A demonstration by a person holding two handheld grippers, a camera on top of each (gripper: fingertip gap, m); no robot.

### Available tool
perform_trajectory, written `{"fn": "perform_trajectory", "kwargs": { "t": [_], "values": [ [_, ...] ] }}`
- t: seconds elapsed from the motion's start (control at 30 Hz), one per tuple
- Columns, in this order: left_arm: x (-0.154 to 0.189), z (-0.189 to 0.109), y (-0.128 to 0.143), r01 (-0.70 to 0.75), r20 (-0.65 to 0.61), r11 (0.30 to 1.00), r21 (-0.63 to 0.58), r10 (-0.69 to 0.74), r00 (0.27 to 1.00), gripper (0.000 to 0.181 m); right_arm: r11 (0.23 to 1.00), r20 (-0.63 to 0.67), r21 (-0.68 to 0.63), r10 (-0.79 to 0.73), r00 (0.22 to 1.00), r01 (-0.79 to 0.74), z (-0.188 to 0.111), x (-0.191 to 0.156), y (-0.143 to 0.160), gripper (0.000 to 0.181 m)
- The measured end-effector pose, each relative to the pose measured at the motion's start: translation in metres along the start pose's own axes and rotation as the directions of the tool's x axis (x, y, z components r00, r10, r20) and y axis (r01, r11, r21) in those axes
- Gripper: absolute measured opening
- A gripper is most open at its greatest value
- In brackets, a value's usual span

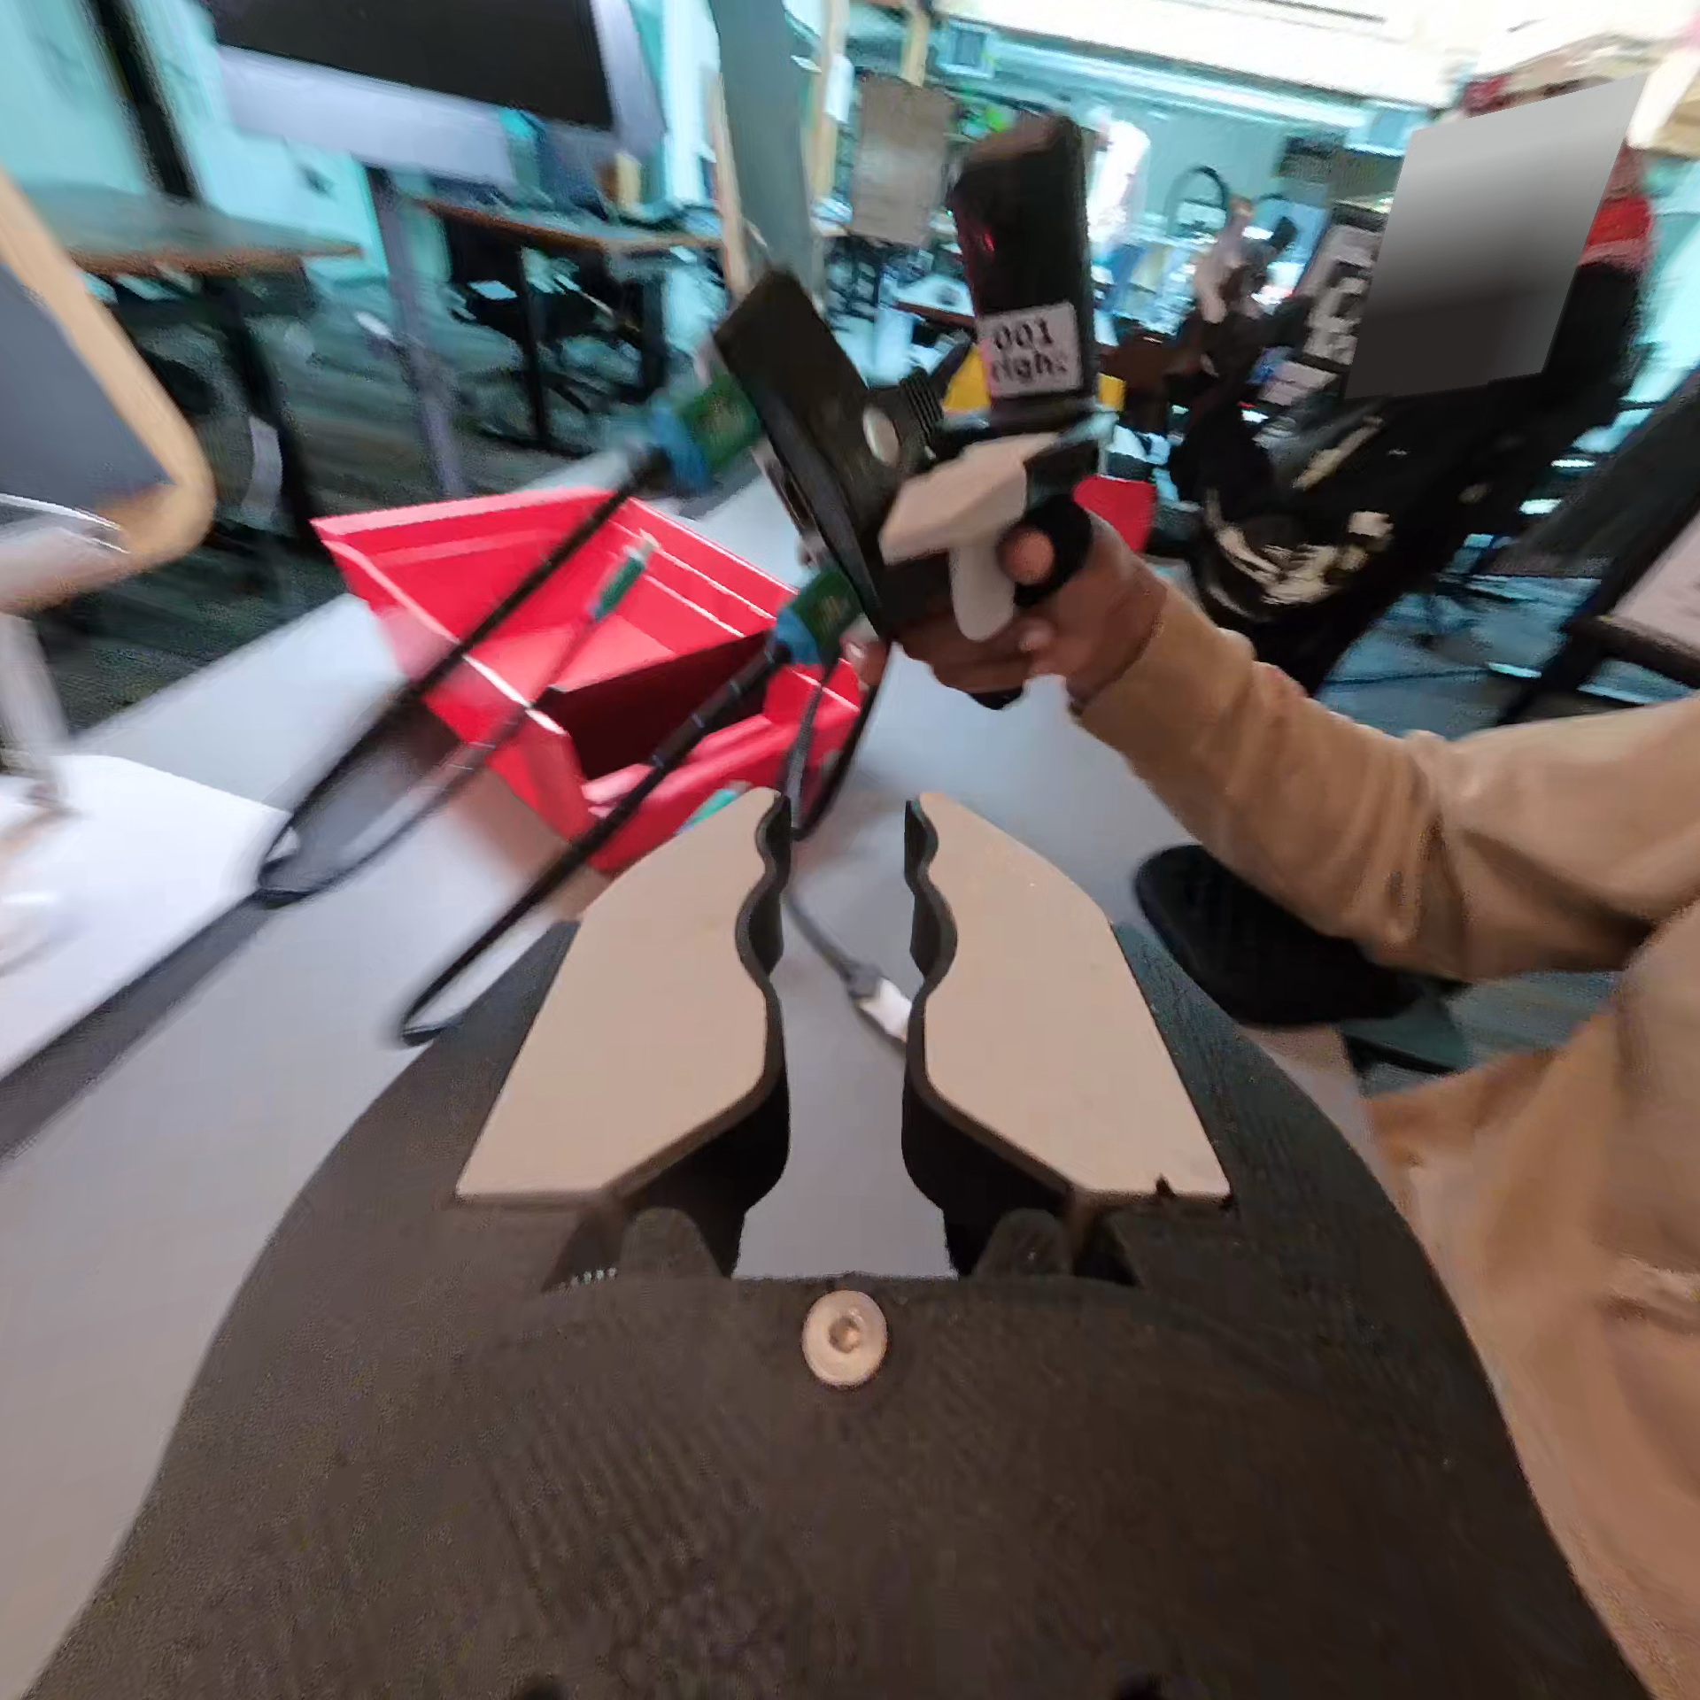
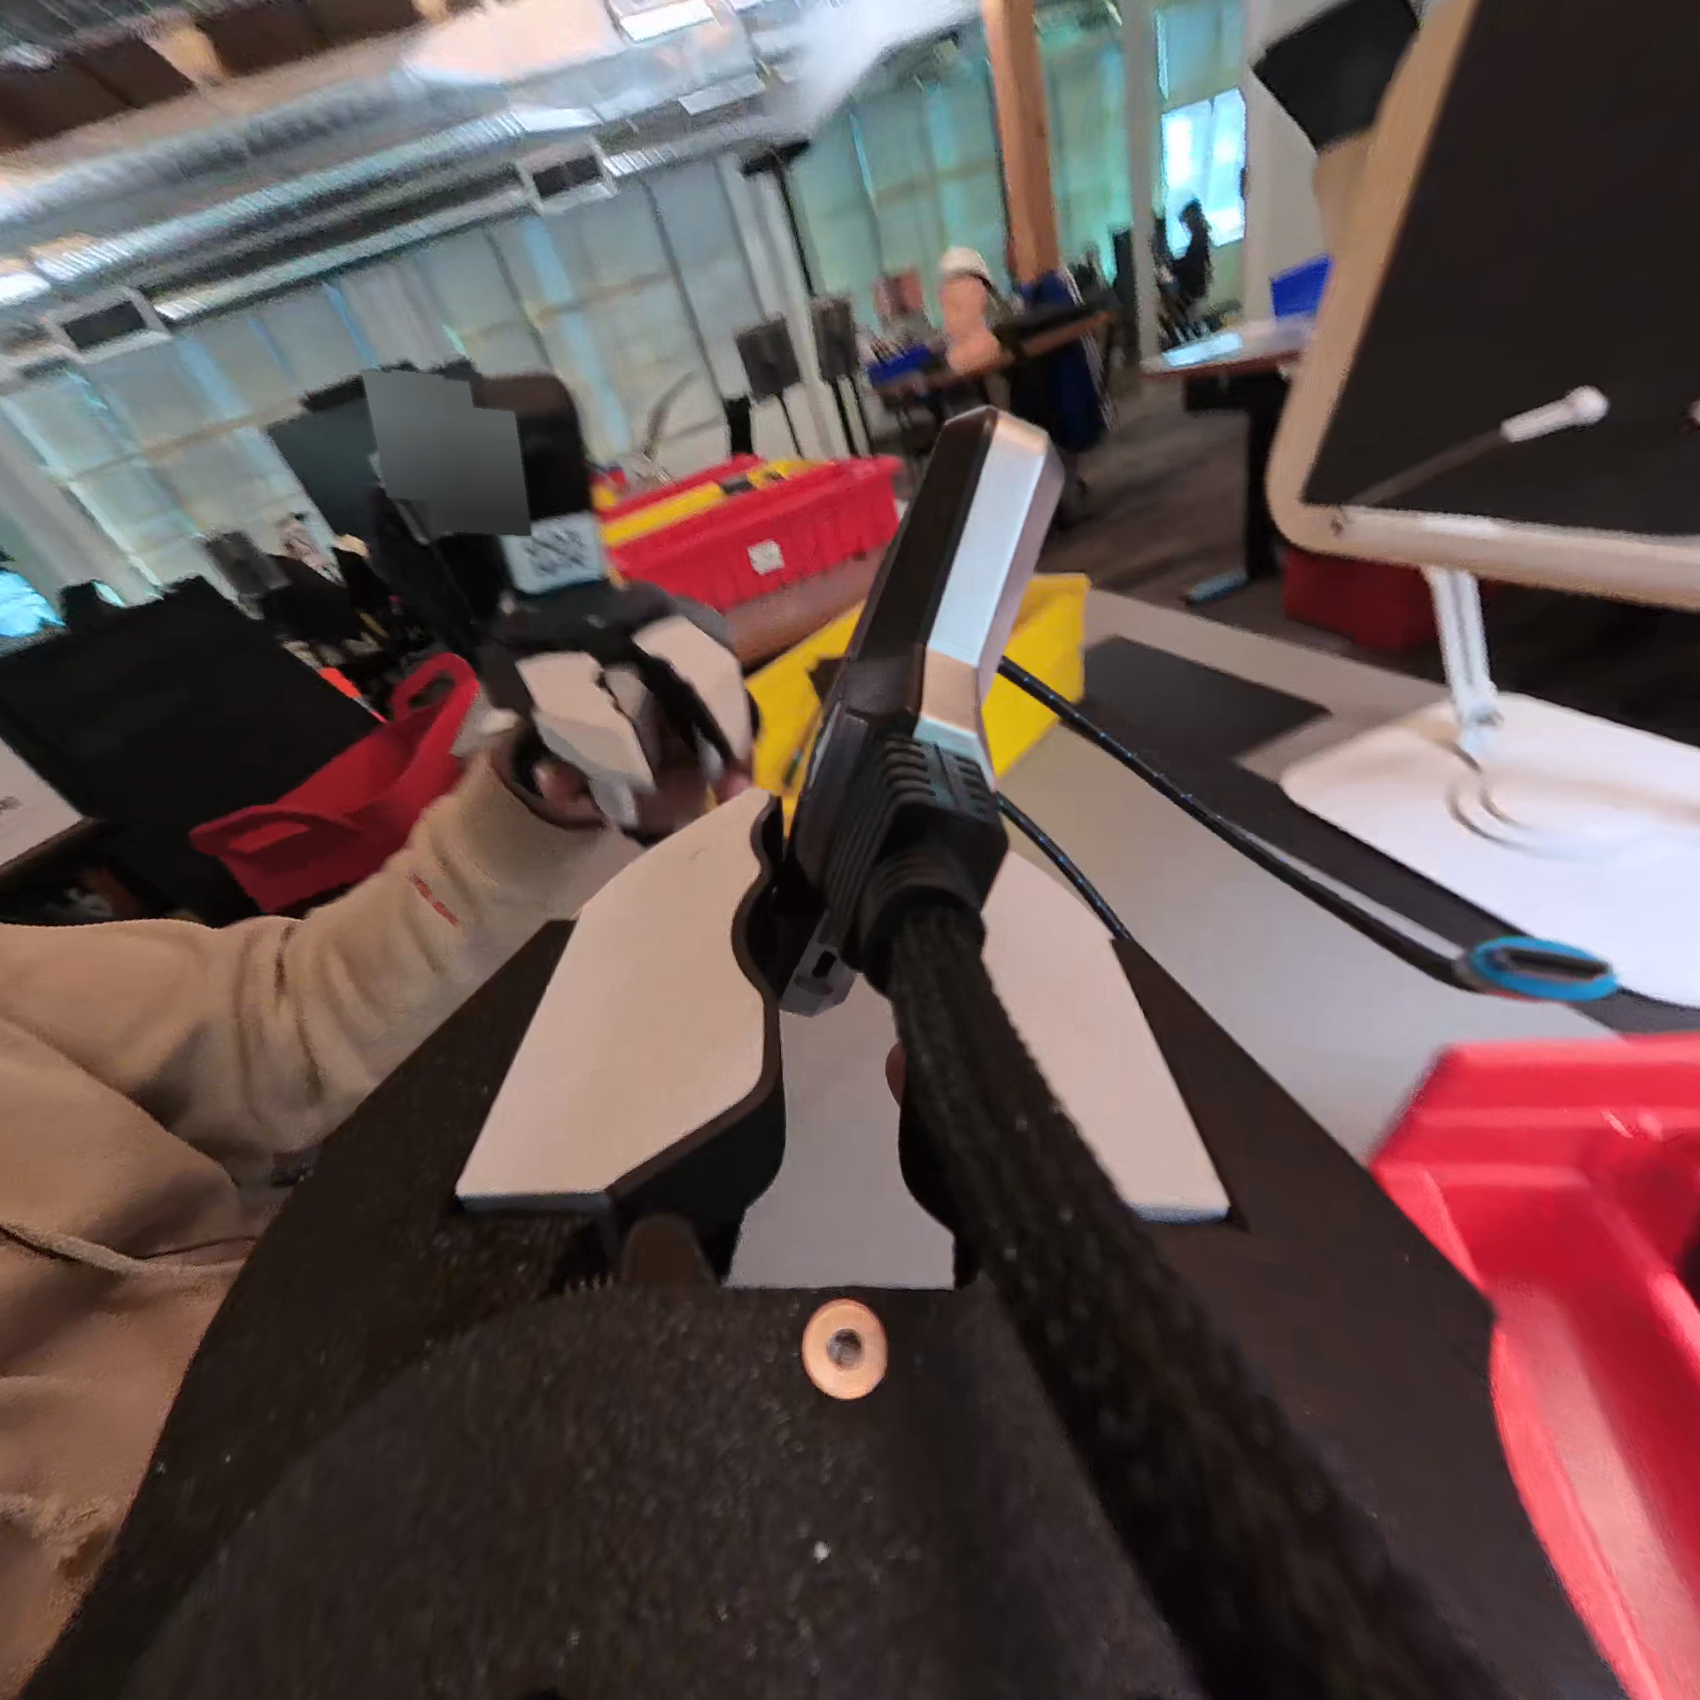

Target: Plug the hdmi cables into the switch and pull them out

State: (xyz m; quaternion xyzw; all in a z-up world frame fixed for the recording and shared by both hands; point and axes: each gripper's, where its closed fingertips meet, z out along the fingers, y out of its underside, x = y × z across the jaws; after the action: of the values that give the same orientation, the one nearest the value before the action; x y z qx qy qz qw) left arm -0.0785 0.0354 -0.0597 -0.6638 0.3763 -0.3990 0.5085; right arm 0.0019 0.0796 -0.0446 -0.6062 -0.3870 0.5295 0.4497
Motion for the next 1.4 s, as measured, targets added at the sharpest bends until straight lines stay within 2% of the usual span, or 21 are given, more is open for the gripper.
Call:
{"fn": "perform_trajectory", "kwargs": {
  "t": [0.13,0.23,0.3,0.43,0.57,0.73,0.83,0.97,1.07,1.27,1.4],
  "values": [
    [-0.004,-0.022,-0.024,-0.103,0.116,0.992,0.072,0.094,0.989,0.024,0.984,-0.064,-0.174,-0.035,0.997,0.023,-0.010,0.007,0.015,0.026],
    [-0.013,-0.030,-0.026,-0.147,0.188,0.987,0.061,0.134,0.973,0.024,0.972,-0.065,-0.225,-0.077,0.995,0.061,-0.015,-0.002,0.006,0.026],
    [-0.017,-0.032,-0.025,-0.138,0.194,0.989,0.059,0.125,0.973,0.024,0.961,-0.070,-0.268,-0.093,0.993,0.071,-0.021,-0.006,-0.006,0.027],
    [-0.024,-0.030,-0.023,-0.122,0.203,0.990,0.067,0.107,0.973,0.022,0.933,-0.078,-0.355,-0.093,0.993,0.059,-0.034,-0.012,-0.042,0.027],
    [-0.026,-0.028,-0.021,-0.126,0.213,0.990,0.058,0.111,0.971,0.022,0.887,-0.142,-0.457,-0.142,0.980,0.062,-0.046,0.005,-0.087,0.027],
    [-0.028,-0.027,-0.018,-0.131,0.216,0.990,0.054,0.117,0.969,0.020,0.821,-0.233,-0.555,-0.305,0.923,0.132,-0.054,0.047,-0.144,0.026],
    [-0.031,-0.026,-0.014,-0.126,0.218,0.991,0.040,0.115,0.969,0.020,0.771,-0.286,-0.614,-0.417,0.863,0.169,-0.058,0.077,-0.163,0.026],
    [-0.033,-0.025,-0.011,-0.121,0.216,0.992,0.030,0.112,0.970,0.019,0.722,-0.278,-0.660,-0.492,0.825,0.208,-0.057,0.117,-0.143,0.025],
    [-0.035,-0.026,-0.009,-0.115,0.217,0.993,0.028,0.106,0.970,0.018,0.737,-0.277,-0.641,-0.482,0.831,0.213,-0.054,0.147,-0.112,0.025],
    [-0.042,-0.028,-0.004,-0.106,0.230,0.994,0.016,0.099,0.968,0.018,0.777,-0.368,-0.628,-0.340,0.866,0.038,-0.077,0.201,-0.035,0.023],
    [-0.049,-0.030,-0.001,-0.086,0.238,0.996,0.019,0.079,0.968,0.017,0.877,-0.405,-0.472,-0.121,0.906,-0.094,-0.093,0.204,-0.024,0.022]
  ]
}}
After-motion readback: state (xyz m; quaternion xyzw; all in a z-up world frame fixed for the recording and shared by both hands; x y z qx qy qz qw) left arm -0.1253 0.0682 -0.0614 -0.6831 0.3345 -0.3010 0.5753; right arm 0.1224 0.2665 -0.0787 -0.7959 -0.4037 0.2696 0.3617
